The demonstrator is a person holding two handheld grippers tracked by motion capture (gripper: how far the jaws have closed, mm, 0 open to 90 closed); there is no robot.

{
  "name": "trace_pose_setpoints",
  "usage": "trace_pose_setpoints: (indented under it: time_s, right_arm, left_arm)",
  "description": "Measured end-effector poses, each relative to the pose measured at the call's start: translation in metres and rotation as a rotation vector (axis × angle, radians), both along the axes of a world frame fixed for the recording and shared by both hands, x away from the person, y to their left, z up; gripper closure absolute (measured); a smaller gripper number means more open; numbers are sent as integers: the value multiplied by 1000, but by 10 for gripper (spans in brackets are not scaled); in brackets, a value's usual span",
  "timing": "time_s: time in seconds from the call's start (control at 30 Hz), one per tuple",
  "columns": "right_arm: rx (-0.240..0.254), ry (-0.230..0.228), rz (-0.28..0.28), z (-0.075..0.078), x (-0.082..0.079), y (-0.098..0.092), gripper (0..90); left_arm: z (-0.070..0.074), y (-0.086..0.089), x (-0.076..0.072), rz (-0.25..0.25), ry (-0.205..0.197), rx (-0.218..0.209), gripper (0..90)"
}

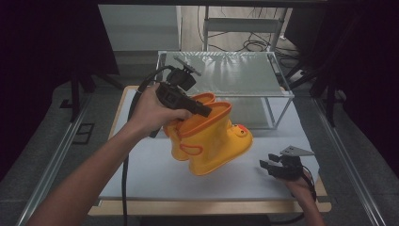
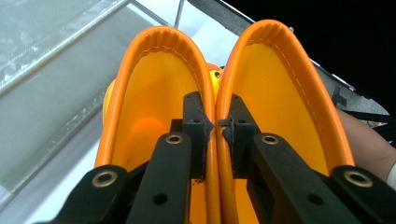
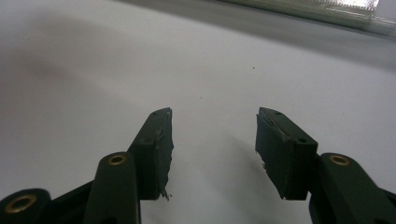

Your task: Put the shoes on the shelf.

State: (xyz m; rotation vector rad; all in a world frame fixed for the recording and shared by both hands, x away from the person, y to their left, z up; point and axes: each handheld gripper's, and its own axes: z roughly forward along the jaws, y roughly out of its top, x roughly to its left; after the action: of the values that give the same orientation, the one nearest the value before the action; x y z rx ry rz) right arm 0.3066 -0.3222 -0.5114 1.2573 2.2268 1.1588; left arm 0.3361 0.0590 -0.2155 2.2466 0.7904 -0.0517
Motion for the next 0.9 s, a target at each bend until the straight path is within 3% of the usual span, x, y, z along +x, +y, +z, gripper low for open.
trace_pose_setpoints:
  time_s: [0.43, 0.63, 0.9]
  right_arm:
    - [5, 9, -8, -1, 0, -1, 465]
    - [8, 11, -12, -2, 1, -2, 466]
    - [14, 9, -19, -2, 1, -4, 466]
  left_arm:
    - [38, -8, 12, 7, -26, -50, 822]
    - [62, -13, 19, 13, -39, -72, 822]
    - [92, -21, 35, 59, -53, -96, 823]
